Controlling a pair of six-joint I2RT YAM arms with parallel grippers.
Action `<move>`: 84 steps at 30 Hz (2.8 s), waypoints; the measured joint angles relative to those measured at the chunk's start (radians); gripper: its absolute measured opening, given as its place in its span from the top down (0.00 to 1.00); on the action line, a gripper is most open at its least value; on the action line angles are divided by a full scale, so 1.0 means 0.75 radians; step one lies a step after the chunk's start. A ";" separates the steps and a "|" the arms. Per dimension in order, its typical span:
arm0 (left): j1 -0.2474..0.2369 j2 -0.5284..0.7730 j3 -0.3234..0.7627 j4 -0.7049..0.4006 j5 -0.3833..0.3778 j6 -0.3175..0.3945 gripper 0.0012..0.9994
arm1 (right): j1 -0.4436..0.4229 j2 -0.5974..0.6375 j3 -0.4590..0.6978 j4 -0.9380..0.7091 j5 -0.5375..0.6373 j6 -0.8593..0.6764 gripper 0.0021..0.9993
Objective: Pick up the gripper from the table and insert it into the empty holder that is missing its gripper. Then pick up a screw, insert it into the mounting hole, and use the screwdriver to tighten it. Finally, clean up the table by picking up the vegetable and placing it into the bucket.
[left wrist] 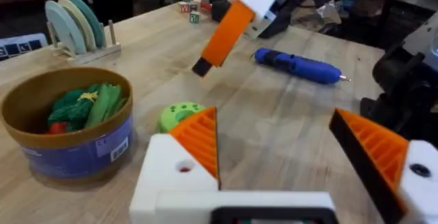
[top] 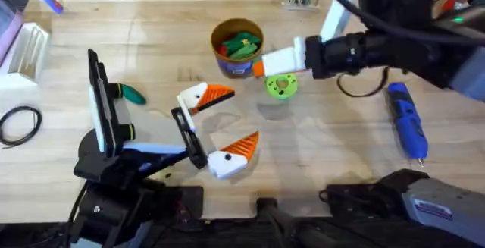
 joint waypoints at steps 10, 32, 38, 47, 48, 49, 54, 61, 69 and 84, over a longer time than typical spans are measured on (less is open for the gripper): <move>0.000 0.000 0.000 0.000 0.000 0.000 0.01 | 0.171 0.003 0.015 -0.244 0.653 -0.371 0.15; 0.000 0.000 0.000 0.000 0.000 0.000 0.01 | 0.218 0.307 0.015 -0.134 0.777 -0.472 0.62; 0.000 0.000 0.000 0.000 0.000 0.000 0.01 | 0.219 0.335 0.015 -0.095 0.781 -0.477 0.76; 0.000 0.000 0.000 0.000 0.000 0.000 0.01 | 0.219 0.335 0.015 -0.099 0.787 -0.482 0.89; 0.000 0.000 0.000 0.000 0.001 0.000 0.01 | 0.219 0.335 0.015 -0.099 0.787 -0.481 0.91; 0.000 0.000 0.000 0.000 0.001 0.000 0.01 | 0.219 0.335 0.015 -0.100 0.787 -0.481 0.93; 0.000 0.000 0.000 0.000 0.001 0.000 0.01 | 0.219 0.335 0.015 -0.100 0.791 -0.481 0.99; 0.000 0.000 0.000 0.000 0.001 0.000 0.01 | 0.219 0.334 0.079 -0.216 0.793 -0.482 0.99; 0.000 0.000 0.000 -0.001 0.001 0.000 0.01 | 0.224 0.311 0.441 -0.530 0.796 -0.488 0.99; 0.000 0.000 0.000 0.000 0.001 0.000 0.01 | 0.659 0.473 1.176 -0.805 0.796 -0.476 0.99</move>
